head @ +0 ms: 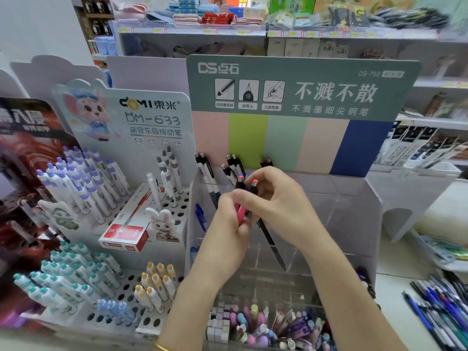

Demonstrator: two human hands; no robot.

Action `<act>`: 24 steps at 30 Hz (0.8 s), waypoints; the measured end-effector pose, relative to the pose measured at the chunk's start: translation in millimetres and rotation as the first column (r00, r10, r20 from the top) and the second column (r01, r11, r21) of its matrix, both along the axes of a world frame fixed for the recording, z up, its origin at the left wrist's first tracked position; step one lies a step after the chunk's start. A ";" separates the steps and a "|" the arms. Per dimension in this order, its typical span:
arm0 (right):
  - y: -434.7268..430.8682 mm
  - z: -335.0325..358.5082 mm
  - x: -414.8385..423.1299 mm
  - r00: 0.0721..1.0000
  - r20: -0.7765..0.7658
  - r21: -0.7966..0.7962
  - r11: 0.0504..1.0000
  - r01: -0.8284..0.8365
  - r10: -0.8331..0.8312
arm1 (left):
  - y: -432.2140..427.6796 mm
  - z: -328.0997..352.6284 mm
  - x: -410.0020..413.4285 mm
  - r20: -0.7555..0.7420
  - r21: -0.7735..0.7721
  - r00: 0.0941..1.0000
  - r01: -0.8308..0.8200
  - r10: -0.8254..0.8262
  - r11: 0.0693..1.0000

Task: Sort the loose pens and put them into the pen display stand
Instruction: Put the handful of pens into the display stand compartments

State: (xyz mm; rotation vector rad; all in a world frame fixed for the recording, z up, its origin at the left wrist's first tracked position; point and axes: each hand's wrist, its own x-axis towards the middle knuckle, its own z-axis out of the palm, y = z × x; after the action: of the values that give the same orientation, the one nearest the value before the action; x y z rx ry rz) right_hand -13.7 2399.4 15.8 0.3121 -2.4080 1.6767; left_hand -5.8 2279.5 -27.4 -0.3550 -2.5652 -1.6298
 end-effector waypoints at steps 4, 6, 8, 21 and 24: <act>-6.9 -4.1 -4.7 0.990 -0.056 0.032 0.991 0.130 -0.128 | 3.8 3.5 3.1 -0.087 -0.070 0.994 -0.075 0.069 0.995; -7.2 -6.0 -5.5 0.989 -0.050 0.021 0.990 0.141 -0.140 | 4.4 4.7 4.1 -0.115 -0.099 0.991 -0.083 0.072 0.992; -6.6 -6.3 -3.9 0.986 -0.061 0.026 0.988 0.155 -0.153 | 4.9 5.2 3.9 -0.123 -0.125 0.990 -0.081 0.065 0.989; 49.4 33.5 -29.6 0.586 -0.698 0.000 0.819 0.573 -0.411 | -3.8 5.6 -2.5 0.242 0.376 0.965 0.008 -0.106 0.927; 45.4 22.6 -37.7 0.666 -0.677 0.234 0.766 0.598 -0.313 | -4.3 7.9 -1.5 0.257 0.625 0.931 0.045 -0.260 0.779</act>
State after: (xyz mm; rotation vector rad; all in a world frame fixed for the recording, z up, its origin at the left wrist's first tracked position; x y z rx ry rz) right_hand -51.4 2444.8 38.4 0.2081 -2.0701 0.6385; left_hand -7.3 2275.2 -19.5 -0.2519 -2.0394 -2.6570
